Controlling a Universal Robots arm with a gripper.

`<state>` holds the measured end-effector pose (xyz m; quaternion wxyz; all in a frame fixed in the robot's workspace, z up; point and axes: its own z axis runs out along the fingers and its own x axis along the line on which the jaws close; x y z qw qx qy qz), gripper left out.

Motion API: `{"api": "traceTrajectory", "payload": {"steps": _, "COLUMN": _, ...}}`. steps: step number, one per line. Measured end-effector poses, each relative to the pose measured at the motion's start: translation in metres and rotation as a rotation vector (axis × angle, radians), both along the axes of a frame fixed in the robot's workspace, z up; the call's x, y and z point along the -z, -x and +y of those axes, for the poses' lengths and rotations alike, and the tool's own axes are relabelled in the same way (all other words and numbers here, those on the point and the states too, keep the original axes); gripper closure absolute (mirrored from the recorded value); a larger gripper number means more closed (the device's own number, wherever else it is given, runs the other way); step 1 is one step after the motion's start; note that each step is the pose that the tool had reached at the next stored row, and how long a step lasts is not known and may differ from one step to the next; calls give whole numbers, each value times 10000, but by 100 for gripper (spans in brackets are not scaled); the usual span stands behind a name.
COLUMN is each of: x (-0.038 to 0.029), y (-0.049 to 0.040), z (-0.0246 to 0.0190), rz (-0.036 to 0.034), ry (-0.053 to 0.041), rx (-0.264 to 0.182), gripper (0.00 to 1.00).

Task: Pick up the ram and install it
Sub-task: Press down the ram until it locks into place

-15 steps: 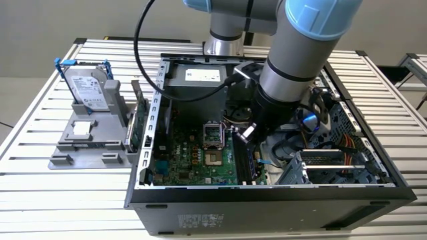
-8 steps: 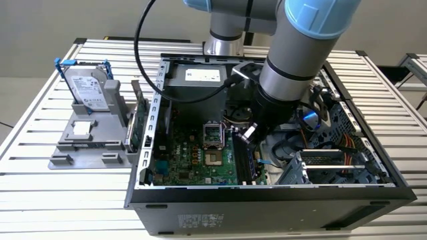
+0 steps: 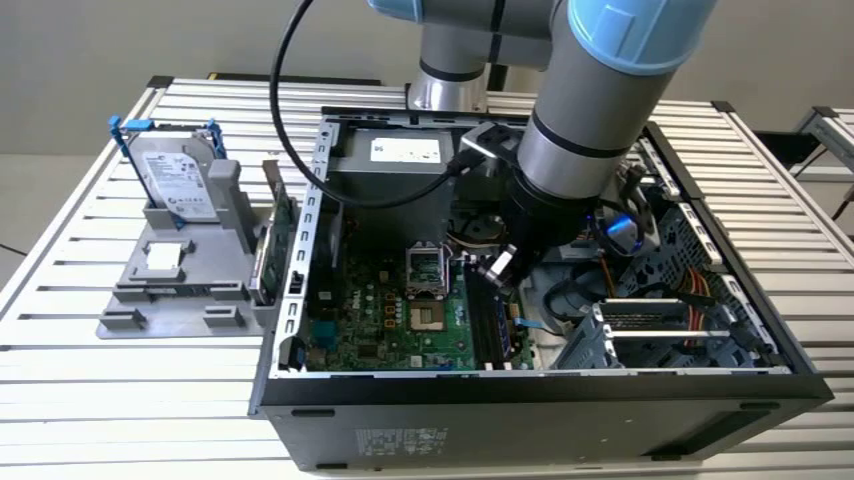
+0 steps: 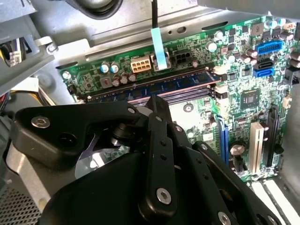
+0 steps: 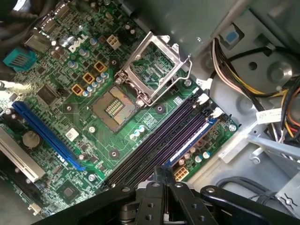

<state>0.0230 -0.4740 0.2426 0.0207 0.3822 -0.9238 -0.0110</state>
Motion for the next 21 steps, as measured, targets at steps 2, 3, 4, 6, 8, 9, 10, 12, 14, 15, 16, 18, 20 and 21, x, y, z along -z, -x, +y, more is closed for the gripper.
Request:
{"api": "traceTrajectory", "payload": {"steps": 2, "x": 0, "y": 0, "z": 5, "rz": 0, "ry": 0, "rx": -193, "gripper": 100}}
{"api": "traceTrajectory", "payload": {"steps": 3, "x": 0, "y": 0, "z": 8, "rz": 0, "ry": -1, "rx": -285, "gripper": 100}}
{"api": "traceTrajectory", "payload": {"steps": 4, "x": 0, "y": 0, "z": 11, "rz": 0, "ry": -1, "rx": -380, "gripper": 100}}
{"api": "traceTrajectory", "payload": {"steps": 6, "x": 0, "y": 0, "z": 15, "rz": 0, "ry": 1, "rx": -578, "gripper": 100}}
{"api": "traceTrajectory", "payload": {"steps": 8, "x": 1, "y": 0, "z": 19, "rz": 0, "ry": -1, "rx": -767, "gripper": 100}}
{"api": "traceTrajectory", "payload": {"steps": 9, "x": 1, "y": 0, "z": 20, "rz": 0, "ry": 0, "rx": -866, "gripper": 100}}
{"api": "traceTrajectory", "payload": {"steps": 10, "x": 1, "y": 0, "z": 22, "rz": 0, "ry": -1, "rx": -972, "gripper": 100}}
{"api": "traceTrajectory", "payload": {"steps": 12, "x": 1, "y": 0, "z": 24, "rz": 0, "ry": 0, "rx": -1188, "gripper": 100}}
{"api": "traceTrajectory", "payload": {"steps": 14, "x": 1, "y": 0, "z": 26, "rz": 0, "ry": 0, "rx": -1399, "gripper": 100}}
{"api": "traceTrajectory", "payload": {"steps": 15, "x": 1, "y": 0, "z": 27, "rz": 0, "ry": 0, "rx": -1514, "gripper": 100}}
{"api": "traceTrajectory", "payload": {"steps": 16, "x": 1, "y": 0, "z": 28, "rz": 0, "ry": 0, "rx": -1625, "gripper": 100}}
{"api": "traceTrajectory", "payload": {"steps": 18, "x": 2, "y": 0, "z": 31, "rz": 0, "ry": 0, "rx": -1840, "gripper": 100}}
{"api": "traceTrajectory", "payload": {"steps": 20, "x": 2, "y": 0, "z": 34, "rz": 0, "ry": 0, "rx": -2062, "gripper": 100}}
{"api": "traceTrajectory", "payload": {"steps": 21, "x": 2, "y": 0, "z": 36, "rz": 0, "ry": -1, "rx": -2180, "gripper": 100}}
